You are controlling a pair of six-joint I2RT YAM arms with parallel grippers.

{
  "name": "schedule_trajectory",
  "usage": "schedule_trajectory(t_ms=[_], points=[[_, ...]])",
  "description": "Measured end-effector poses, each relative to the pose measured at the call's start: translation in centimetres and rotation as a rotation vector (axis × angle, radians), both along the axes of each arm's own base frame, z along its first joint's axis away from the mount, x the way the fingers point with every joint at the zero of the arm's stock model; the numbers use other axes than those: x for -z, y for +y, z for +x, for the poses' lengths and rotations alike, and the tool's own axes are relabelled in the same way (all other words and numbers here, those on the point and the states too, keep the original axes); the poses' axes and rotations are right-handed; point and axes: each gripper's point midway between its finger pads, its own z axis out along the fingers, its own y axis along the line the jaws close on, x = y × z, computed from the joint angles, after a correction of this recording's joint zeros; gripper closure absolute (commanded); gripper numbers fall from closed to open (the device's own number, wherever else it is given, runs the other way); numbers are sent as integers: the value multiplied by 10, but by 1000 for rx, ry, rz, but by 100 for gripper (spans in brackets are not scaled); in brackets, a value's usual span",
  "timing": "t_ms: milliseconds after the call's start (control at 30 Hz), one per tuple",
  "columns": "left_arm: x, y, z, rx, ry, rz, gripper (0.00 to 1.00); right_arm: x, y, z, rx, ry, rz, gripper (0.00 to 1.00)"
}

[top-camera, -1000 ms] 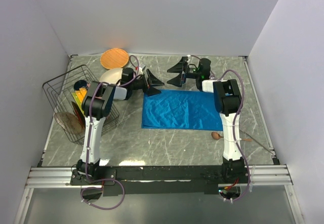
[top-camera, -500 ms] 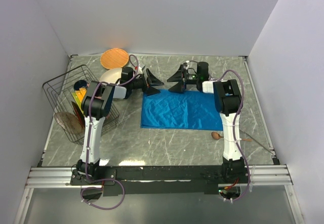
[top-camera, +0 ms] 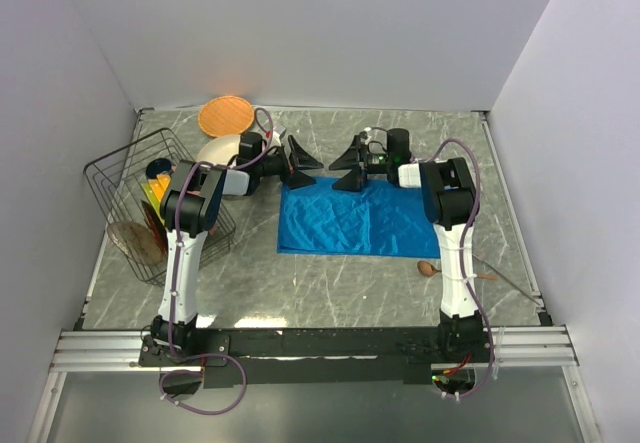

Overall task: Fold the napkin into a case and place the utensils inside
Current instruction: Smooth out the top corner of the square-folded napkin at the center of the board.

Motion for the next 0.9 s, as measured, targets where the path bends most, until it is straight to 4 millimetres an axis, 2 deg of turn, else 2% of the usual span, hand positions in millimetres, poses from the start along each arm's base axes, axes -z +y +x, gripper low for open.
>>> schedule_trajectory(t_ms=[267,567,900], points=[[0,0,0,7,-1,4,1,3,-19,1,-28,-9,-49,0],[1,-1,0,20,11,10,1,8,-80,10,18,-54,-122,0],[2,-1,1,31,15,17,1,14,-135,1,42,-78,-184,0]])
